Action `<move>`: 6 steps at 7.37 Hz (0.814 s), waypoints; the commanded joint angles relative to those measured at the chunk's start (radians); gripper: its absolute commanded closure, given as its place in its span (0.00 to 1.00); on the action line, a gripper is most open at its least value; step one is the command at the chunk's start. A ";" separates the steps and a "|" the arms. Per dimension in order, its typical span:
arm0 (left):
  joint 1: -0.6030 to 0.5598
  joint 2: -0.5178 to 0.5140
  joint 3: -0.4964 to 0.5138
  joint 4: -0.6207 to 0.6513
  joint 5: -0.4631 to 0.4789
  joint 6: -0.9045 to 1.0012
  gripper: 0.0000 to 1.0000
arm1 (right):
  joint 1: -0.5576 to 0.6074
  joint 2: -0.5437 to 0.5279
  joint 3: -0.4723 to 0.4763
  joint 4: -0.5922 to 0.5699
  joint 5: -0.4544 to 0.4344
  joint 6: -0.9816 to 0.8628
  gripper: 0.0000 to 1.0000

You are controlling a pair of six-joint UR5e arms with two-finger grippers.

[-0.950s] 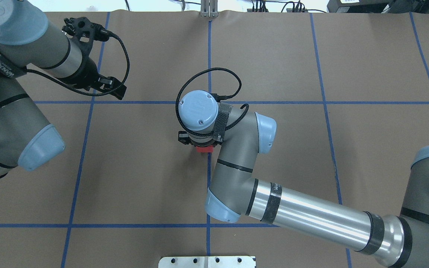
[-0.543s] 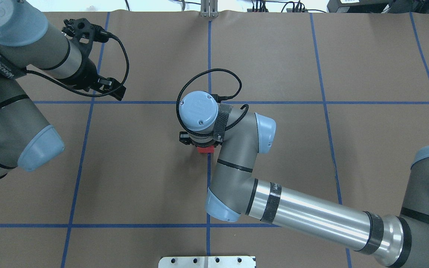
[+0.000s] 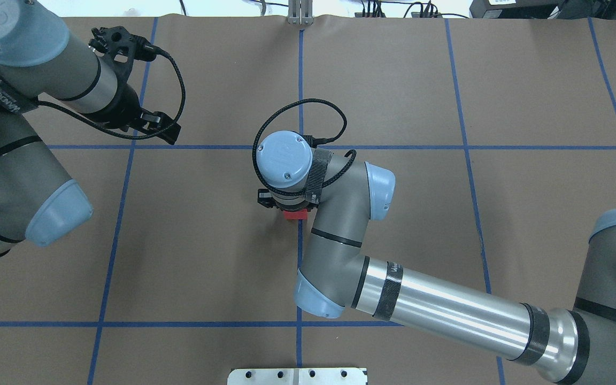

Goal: Form red blocks into L shape at center
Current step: 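Hold the cube against the center cube, nearer the robot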

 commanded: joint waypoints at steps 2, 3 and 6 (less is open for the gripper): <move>0.000 0.000 0.000 0.000 0.000 0.000 0.00 | 0.002 0.006 -0.014 0.000 0.000 0.001 1.00; 0.000 0.000 0.002 0.000 0.000 0.000 0.00 | 0.000 0.012 -0.015 0.000 0.000 0.001 1.00; 0.000 0.000 0.006 0.000 0.000 0.000 0.00 | 0.002 0.019 -0.025 -0.002 0.000 0.003 1.00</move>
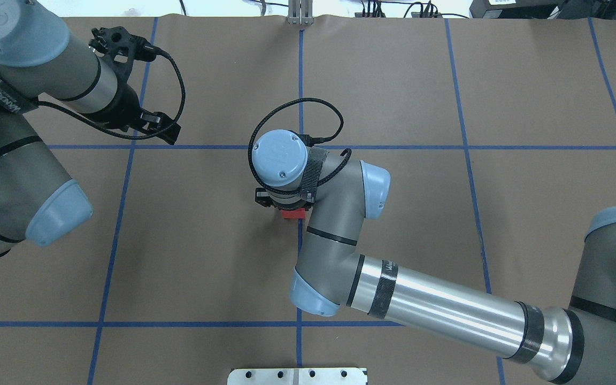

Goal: Form red blocks into L shape at center
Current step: 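Hold the cube against the center cube, nearer the robot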

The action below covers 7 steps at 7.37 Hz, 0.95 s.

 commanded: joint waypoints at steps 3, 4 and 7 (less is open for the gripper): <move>0.000 0.000 0.005 0.000 0.000 0.000 0.00 | 0.003 0.003 -0.003 -0.001 0.000 0.000 1.00; 0.000 0.000 0.005 0.000 0.000 0.000 0.00 | 0.003 0.003 -0.003 0.000 -0.009 0.002 1.00; 0.000 0.000 0.005 0.000 0.000 0.000 0.00 | 0.001 0.003 -0.003 0.000 -0.012 0.000 1.00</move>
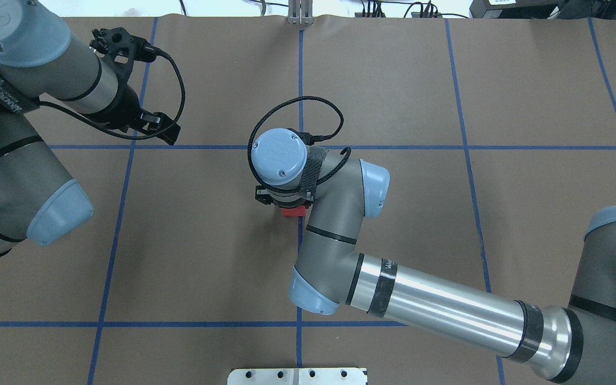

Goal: Form red blocks into L shape at center
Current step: 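Hold the cube against the center cube, nearer the robot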

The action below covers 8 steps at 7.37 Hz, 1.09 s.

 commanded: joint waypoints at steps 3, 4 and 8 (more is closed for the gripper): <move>0.000 0.002 0.000 0.000 0.000 0.000 0.00 | -0.001 0.002 0.001 0.000 -0.001 -0.003 0.91; 0.000 0.002 0.000 0.000 0.000 0.000 0.00 | -0.001 0.000 0.002 0.000 -0.001 -0.003 0.76; 0.000 0.002 0.000 0.000 0.000 0.002 0.00 | -0.004 0.002 0.003 0.000 -0.002 0.006 0.00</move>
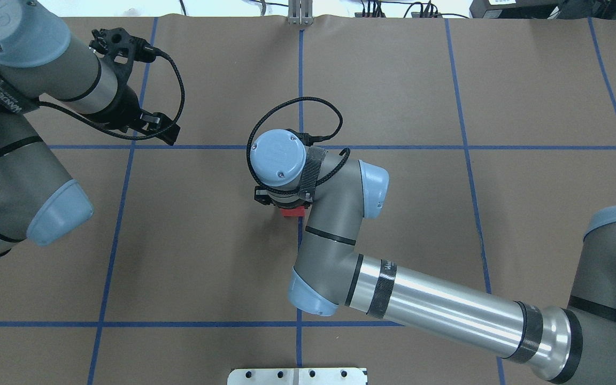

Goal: Form red blocks into L shape at center
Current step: 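Hold the cube against the center cube, nearer the robot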

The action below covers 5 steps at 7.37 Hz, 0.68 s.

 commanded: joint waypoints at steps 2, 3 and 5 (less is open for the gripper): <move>0.000 0.000 0.000 -0.001 0.001 0.001 0.00 | -0.001 0.000 0.009 0.000 0.001 -0.001 0.00; 0.000 0.000 0.002 -0.001 0.001 0.000 0.00 | -0.001 0.000 0.010 0.000 0.003 -0.001 0.00; 0.000 0.000 0.002 -0.001 0.001 0.000 0.00 | -0.001 -0.001 0.050 -0.003 0.004 -0.005 0.00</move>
